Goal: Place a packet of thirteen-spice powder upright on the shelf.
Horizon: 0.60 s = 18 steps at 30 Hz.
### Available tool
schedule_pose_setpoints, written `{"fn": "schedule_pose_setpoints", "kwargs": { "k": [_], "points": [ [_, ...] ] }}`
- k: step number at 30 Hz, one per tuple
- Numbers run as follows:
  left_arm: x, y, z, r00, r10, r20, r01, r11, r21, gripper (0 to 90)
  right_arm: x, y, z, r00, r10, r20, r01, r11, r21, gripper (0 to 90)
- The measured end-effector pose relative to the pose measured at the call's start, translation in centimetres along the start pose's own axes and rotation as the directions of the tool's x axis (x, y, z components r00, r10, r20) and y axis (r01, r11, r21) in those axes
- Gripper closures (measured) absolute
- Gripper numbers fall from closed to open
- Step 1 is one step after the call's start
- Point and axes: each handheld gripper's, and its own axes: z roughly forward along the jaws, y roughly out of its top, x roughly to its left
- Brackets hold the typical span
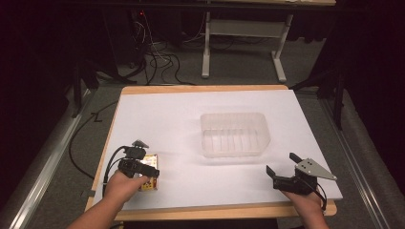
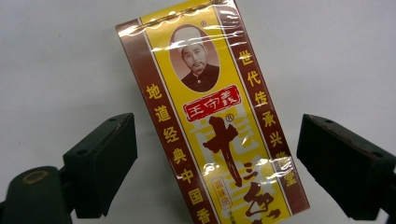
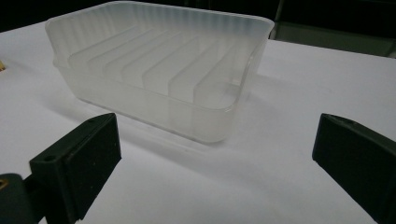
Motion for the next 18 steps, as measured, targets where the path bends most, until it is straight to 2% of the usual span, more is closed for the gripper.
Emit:
{"fn": "schedule_pose_setpoints", "kwargs": {
  "k": [3, 10, 14, 18],
  "points": [
    [-0.1, 0.3, 0.5, 0.9999, -0.015, 0.003, 0.014, 0.9994, 0.032, 13.2, 0.0, 0.0, -0.1, 1.0, 0.007, 0.003, -0.007, 1.0, -0.005, 1.7],
    [-0.6, 0.2, 1.6, 0.9994, -0.007, -0.033, 0.01, 0.9959, 0.09, 16.1, -0.2, -0.1, 0.1, 0.9995, 0.031, -0.006, -0.031, 1.0, 0.001, 1.8],
    [-0.9, 0.1, 1.4, 0.9989, -0.012, -0.046, 0.016, 0.9959, 0.089, 20.6, -0.2, -0.1, 0.0, 0.9995, 0.03, -0.007, -0.03, 1.0, 0.0, 2.3],
    [-1.3, -0.1, 1.2, 0.9974, 0.003, -0.072, 0.002, 0.997, 0.077, 25.2, -0.1, -0.1, -0.1, 0.9993, 0.036, -0.001, -0.036, 0.999, 0.003, 2.8]
  ]
}}
